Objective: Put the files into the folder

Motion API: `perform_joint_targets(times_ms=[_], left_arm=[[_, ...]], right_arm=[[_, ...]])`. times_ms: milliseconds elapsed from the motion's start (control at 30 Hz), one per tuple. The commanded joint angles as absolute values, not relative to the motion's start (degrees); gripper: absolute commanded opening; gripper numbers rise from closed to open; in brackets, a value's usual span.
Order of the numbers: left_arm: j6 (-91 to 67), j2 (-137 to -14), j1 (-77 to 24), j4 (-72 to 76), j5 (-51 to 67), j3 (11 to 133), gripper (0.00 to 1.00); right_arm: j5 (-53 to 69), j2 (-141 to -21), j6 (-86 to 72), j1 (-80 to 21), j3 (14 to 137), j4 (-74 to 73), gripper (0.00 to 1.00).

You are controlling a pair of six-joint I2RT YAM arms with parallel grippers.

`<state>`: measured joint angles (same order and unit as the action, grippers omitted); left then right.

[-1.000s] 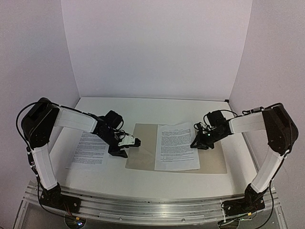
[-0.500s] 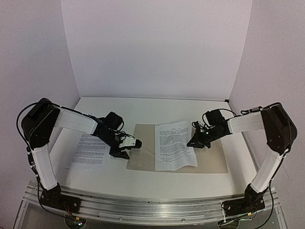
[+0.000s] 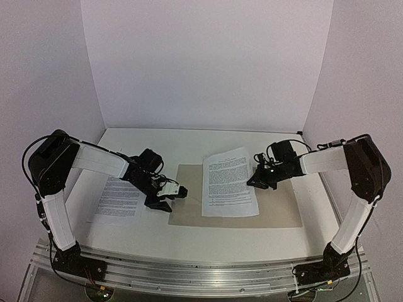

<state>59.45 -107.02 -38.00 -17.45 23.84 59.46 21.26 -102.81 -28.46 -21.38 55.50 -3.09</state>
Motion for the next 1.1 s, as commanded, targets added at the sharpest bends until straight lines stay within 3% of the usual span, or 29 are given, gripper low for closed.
perform_joint_targets(times_ms=[0, 667, 1067], left_arm=[[60.9, -107.9, -38.5, -20.0, 23.0, 57.3, 0.52], [60.8, -107.5, -38.4, -18.0, 22.8, 56.5, 0.52], [60.8, -106.0, -36.7, -20.4, 22.6, 56.2, 0.45]], right_arm=[[19.3, -104.7, -29.0, -21.8, 59.8, -0.5, 0.00], [28.4, -116.7, -20.1, -29.9, 70.7, 1.6, 0.00], [30.6, -115.2, -24.2, -30.9, 67.3, 4.7, 0.00]])
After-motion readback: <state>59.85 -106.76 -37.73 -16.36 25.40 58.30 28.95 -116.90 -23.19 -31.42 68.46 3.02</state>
